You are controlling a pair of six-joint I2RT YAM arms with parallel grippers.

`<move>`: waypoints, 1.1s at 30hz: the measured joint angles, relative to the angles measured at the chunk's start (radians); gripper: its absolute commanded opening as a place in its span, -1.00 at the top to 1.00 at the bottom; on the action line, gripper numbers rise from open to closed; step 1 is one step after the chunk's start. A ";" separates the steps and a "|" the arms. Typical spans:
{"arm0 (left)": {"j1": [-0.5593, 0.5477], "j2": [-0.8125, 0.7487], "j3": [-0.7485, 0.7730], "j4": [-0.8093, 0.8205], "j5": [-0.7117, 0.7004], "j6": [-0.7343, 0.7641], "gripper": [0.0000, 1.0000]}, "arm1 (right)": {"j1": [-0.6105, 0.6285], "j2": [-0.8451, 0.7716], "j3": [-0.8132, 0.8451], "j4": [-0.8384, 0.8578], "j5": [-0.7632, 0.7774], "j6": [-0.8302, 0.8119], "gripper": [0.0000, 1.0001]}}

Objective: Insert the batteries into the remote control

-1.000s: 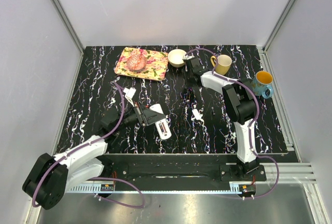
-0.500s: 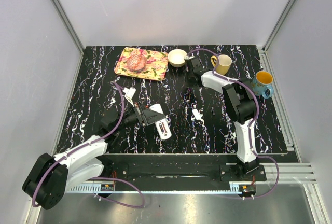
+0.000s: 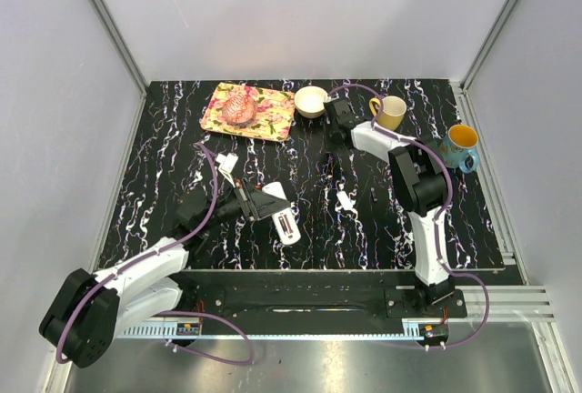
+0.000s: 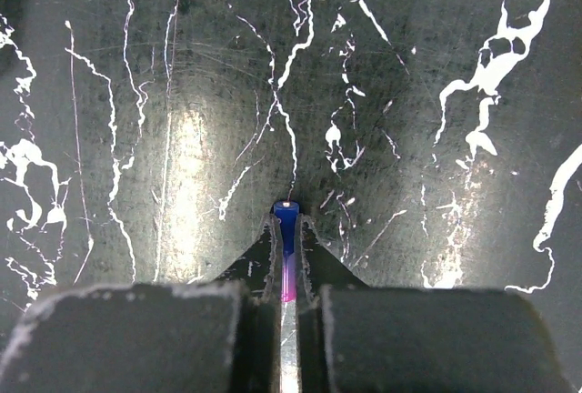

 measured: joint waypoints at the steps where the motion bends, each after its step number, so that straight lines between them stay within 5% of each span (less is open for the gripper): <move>1: 0.000 0.000 0.000 0.000 0.000 0.000 1.00 | 0.000 0.000 0.000 0.000 0.000 0.002 1.00; 7: 0.000 0.032 0.000 0.025 -0.009 -0.010 1.00 | 0.001 -0.114 -0.147 0.026 0.000 0.065 1.00; 14: 0.000 0.247 0.003 0.231 -0.042 -0.140 1.00 | 0.085 -0.630 -0.431 0.014 0.022 0.149 1.00; 20: -0.004 0.402 0.048 0.367 -0.098 -0.267 1.00 | 0.269 -1.002 -0.491 0.003 0.026 0.172 1.00; 33: -0.039 0.507 0.081 0.411 -0.216 -0.381 1.00 | 0.405 -0.992 -0.500 -0.066 0.041 0.194 1.00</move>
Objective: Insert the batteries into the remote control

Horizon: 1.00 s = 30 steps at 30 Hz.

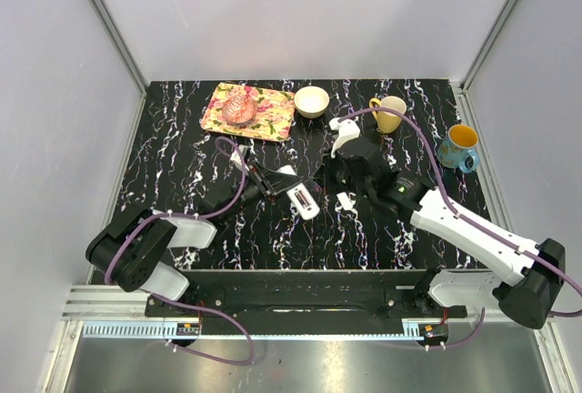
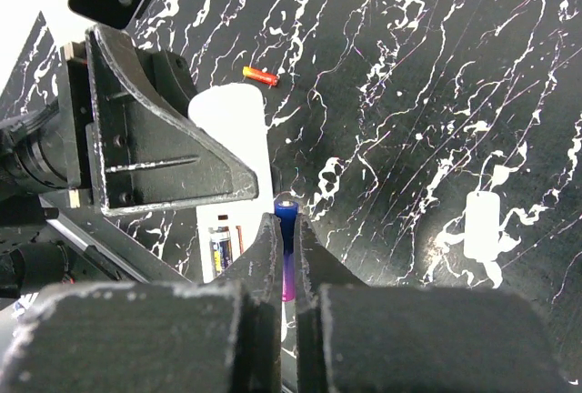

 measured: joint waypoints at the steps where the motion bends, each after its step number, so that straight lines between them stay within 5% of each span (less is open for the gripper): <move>1: 0.000 0.000 0.002 -0.003 -0.004 -0.004 1.00 | 0.006 0.007 0.000 -0.001 0.000 -0.001 1.00; 30: -0.007 -0.001 0.078 -0.174 -0.021 0.016 1.00 | 0.074 0.041 -0.036 0.091 0.028 -0.071 1.00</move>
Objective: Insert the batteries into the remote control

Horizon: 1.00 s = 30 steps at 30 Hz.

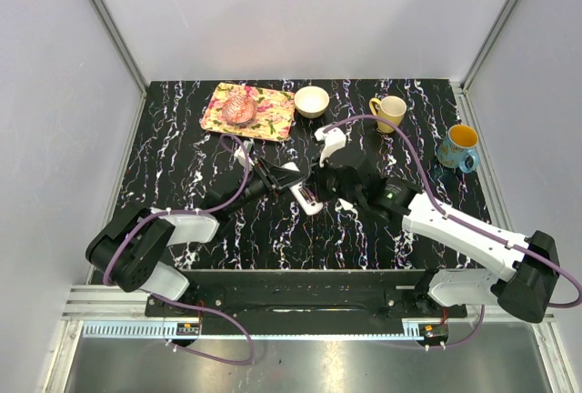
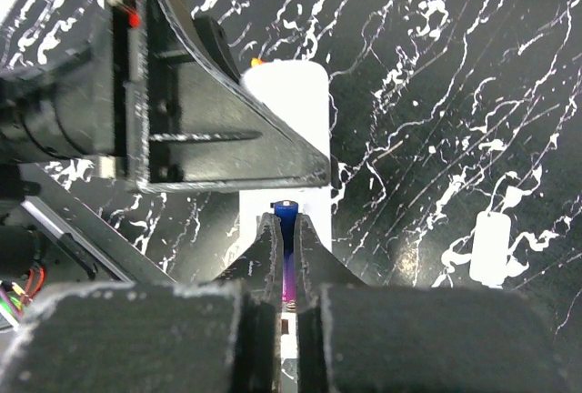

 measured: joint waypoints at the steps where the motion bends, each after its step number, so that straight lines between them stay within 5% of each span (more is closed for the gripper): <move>1: -0.001 -0.001 0.002 0.000 0.000 0.000 1.00 | 0.000 0.000 -0.013 0.000 0.003 -0.001 1.00; 30: -0.007 -0.002 0.018 -0.029 0.006 -0.021 1.00 | 0.030 -0.053 -0.112 0.080 0.029 -0.045 1.00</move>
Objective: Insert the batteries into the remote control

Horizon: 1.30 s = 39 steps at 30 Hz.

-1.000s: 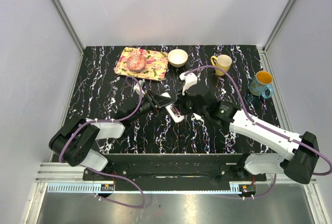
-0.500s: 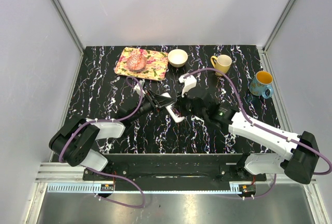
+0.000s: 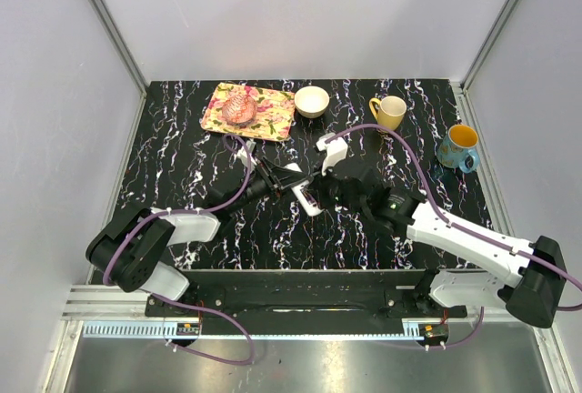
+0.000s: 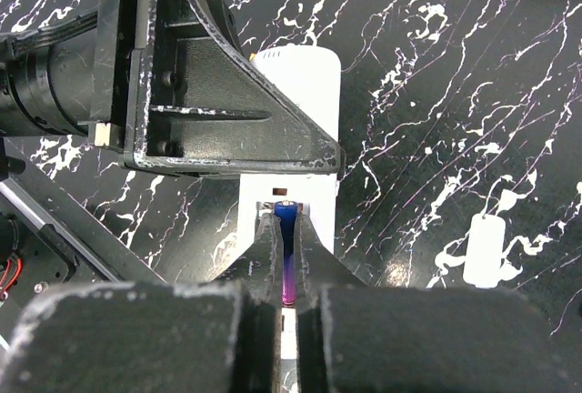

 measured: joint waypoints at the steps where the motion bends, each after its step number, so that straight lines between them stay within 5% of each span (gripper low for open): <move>1: 0.000 0.000 0.002 0.000 0.003 0.002 1.00 | 0.000 -0.003 0.000 -0.004 0.000 0.002 1.00; 12: -0.003 -0.017 0.006 -0.048 0.025 0.053 1.00 | 0.010 -0.002 0.010 -0.059 -0.007 0.050 0.43; 25: 0.005 -0.028 0.006 -0.063 0.008 0.087 1.00 | 0.019 0.013 0.043 -0.129 -0.013 0.084 0.30; 39: 0.005 -0.037 0.007 -0.038 0.003 0.088 1.00 | 0.027 -0.002 0.077 -0.206 0.029 0.111 -0.29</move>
